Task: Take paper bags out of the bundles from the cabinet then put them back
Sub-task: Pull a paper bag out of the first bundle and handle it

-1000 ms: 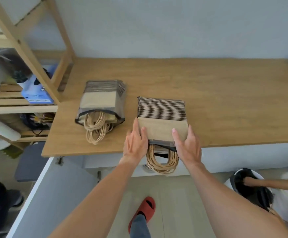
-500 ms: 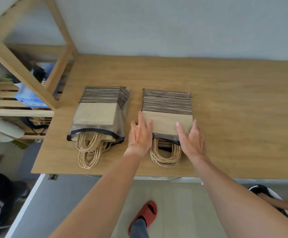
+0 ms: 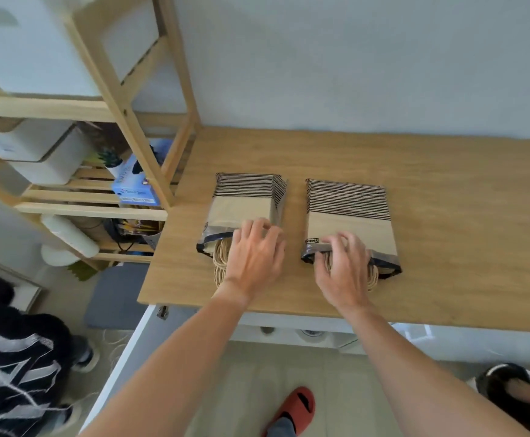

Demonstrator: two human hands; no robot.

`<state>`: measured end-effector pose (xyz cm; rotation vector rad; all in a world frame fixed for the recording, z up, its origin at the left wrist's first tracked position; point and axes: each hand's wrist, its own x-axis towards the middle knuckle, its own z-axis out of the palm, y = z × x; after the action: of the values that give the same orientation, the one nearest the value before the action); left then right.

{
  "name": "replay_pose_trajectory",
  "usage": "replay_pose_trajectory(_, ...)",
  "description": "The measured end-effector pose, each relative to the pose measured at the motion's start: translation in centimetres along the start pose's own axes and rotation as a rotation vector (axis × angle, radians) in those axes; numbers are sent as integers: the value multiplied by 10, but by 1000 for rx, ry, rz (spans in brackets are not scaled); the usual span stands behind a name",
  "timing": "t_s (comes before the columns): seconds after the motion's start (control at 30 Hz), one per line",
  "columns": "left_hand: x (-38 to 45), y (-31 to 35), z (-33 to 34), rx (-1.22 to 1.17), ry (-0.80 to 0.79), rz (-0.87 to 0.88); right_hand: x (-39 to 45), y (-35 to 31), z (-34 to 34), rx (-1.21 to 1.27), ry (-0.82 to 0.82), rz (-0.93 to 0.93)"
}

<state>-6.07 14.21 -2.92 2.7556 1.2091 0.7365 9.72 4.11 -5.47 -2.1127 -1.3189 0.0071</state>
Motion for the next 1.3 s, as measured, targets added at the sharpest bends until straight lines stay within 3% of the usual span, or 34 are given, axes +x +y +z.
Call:
replay_pose_trajectory(0.1, -20, -25, -16, 30, 71, -161, -16, -32, 15, -5, -115, -77)
replay_pose_trajectory(0.2, -37, -43, -23, 99, -5, -231, -30, -61, 26, 3, -223, -83)
replay_pose_trajectory(0.33, -49, -56, -22, 192, -174, -222, -34, -88, 35, -20, -351, -64)
replay_pose_trajectory(0.6, -37, -52, -20, 219, -283, -153, -23, -102, 47, -229, -509, 23)
replay_pose_trajectory(0.87, -42, -57, -16, 304, -267, -75, -19, -111, 48, -259, -562, 74)
replay_pose_trajectory(1.07, -49, -58, -18, 234, -97, -58, -13, -118, 43, -227, -604, 121)
replay_pose_trajectory(1.3, -87, -47, -8, 122, -86, -176, -10, -119, 42, -123, -700, 202)
